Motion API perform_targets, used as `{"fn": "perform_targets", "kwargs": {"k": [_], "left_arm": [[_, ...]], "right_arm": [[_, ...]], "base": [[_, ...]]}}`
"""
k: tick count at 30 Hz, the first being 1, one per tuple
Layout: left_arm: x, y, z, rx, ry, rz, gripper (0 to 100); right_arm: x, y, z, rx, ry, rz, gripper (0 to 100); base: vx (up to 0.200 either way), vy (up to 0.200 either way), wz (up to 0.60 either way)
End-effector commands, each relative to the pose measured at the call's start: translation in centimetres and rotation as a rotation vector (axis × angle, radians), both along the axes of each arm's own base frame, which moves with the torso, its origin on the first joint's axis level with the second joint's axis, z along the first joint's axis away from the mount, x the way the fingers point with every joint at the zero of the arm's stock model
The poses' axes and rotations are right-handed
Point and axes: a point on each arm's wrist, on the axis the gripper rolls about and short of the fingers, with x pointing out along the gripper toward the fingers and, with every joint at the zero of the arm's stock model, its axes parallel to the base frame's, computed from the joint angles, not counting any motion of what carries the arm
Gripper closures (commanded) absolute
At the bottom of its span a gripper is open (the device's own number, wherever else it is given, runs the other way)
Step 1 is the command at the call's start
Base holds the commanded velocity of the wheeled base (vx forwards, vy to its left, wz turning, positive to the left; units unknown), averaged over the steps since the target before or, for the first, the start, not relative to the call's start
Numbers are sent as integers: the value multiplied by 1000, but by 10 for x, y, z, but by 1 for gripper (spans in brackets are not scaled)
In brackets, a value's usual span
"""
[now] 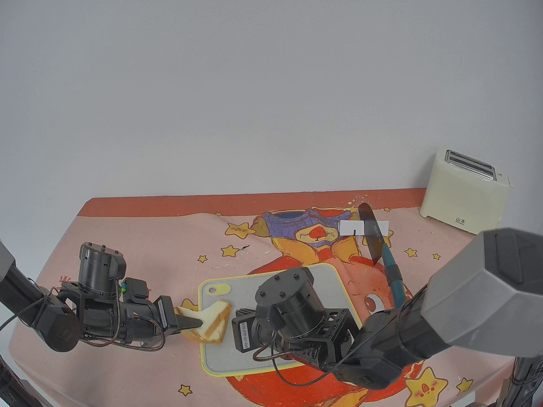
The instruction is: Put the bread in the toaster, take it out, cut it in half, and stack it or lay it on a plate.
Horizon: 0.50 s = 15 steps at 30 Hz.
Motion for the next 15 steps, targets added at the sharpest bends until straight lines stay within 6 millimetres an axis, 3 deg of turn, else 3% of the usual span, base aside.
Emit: {"fn": "perform_targets", "kwargs": {"k": [1,11,15], "left_arm": [[1,0,9,-19,-53,-1,100],[-14,5,44,-95,-160,13,100],[-23,8,60,-129,-216,21,100]], "right_arm": [[3,-9,14,25,-17,-19,100],[17,-43,59,113,-75,-99,100],[18,-66,89,195,-102,-136,100]], "base": [[0,0,0],[0,0,0],[0,0,0]]}}
